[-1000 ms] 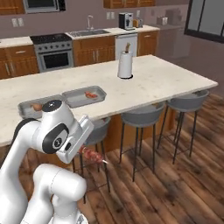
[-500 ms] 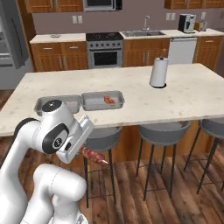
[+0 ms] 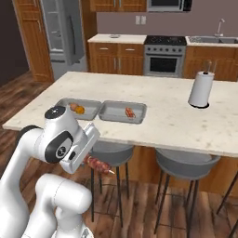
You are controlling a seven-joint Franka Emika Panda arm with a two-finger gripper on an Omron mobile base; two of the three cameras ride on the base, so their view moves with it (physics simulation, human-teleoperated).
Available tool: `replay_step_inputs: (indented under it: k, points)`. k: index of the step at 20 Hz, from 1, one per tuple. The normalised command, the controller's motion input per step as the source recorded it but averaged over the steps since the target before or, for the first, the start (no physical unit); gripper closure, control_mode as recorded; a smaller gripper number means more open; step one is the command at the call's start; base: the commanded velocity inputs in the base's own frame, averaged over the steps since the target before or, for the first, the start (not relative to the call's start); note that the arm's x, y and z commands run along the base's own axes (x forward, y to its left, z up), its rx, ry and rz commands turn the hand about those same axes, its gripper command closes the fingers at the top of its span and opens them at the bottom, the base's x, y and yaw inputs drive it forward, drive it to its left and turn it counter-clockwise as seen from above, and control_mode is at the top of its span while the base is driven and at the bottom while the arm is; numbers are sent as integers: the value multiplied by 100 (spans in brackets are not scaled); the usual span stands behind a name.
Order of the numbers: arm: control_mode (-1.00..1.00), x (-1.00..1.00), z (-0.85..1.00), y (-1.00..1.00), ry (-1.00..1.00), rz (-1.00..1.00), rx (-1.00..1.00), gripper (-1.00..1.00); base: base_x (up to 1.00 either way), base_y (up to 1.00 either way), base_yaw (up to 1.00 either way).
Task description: Place the cold items (orange and onion) from the fridge in one tupperware on the dining counter. Place the warm items (kebab skewer and hot dog) in the stove area in another tupperware.
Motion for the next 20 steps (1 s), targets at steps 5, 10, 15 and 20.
replay_step_inputs:
  k: [5, 10, 15, 20]
  points:
    - [100, 0, 0, 0, 0, 0, 0, 100, 40, -72, 52]
    - [100, 0, 0, 0, 0, 0, 0, 100, 47, -73, 48]
    - [100, 0, 0, 0, 0, 0, 0, 100, 47, -61, 41]
    - [100, 0, 0, 0, 0, 0, 0, 100, 42, -43, 29]
